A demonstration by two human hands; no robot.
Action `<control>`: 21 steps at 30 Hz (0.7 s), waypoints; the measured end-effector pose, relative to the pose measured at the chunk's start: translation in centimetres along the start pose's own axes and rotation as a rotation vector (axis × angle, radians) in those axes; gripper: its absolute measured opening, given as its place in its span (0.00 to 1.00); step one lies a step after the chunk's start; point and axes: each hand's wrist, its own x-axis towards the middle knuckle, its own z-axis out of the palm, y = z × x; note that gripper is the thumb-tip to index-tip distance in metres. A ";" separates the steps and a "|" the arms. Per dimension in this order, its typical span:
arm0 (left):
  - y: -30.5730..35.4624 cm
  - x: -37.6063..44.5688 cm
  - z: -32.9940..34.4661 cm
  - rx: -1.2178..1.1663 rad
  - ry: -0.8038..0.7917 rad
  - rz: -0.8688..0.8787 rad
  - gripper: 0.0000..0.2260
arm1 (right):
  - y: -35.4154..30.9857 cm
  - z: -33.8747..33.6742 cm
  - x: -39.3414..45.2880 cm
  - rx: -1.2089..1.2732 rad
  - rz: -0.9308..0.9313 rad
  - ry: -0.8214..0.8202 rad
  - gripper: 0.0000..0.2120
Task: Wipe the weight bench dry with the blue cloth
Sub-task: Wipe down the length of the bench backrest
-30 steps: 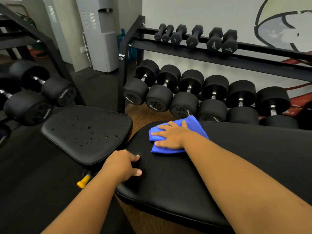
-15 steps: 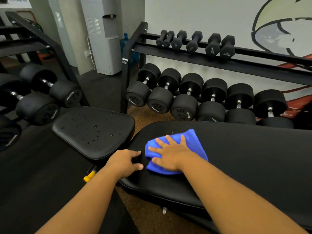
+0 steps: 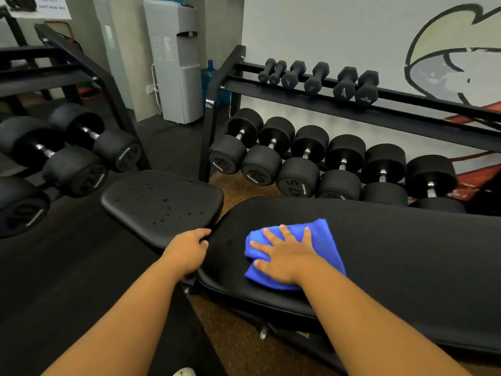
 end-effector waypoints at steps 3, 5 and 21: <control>-0.2 -0.4 -0.2 -0.017 0.014 -0.009 0.19 | 0.6 0.6 -3.8 0.001 -0.095 0.001 0.25; -0.5 -1.0 -0.6 -0.055 0.029 -0.010 0.19 | 2.6 0.8 -7.1 0.022 -0.038 0.011 0.24; 2.2 -7.0 -0.2 -0.286 -0.071 0.028 0.24 | 1.9 2.2 -13.5 0.028 0.156 0.114 0.25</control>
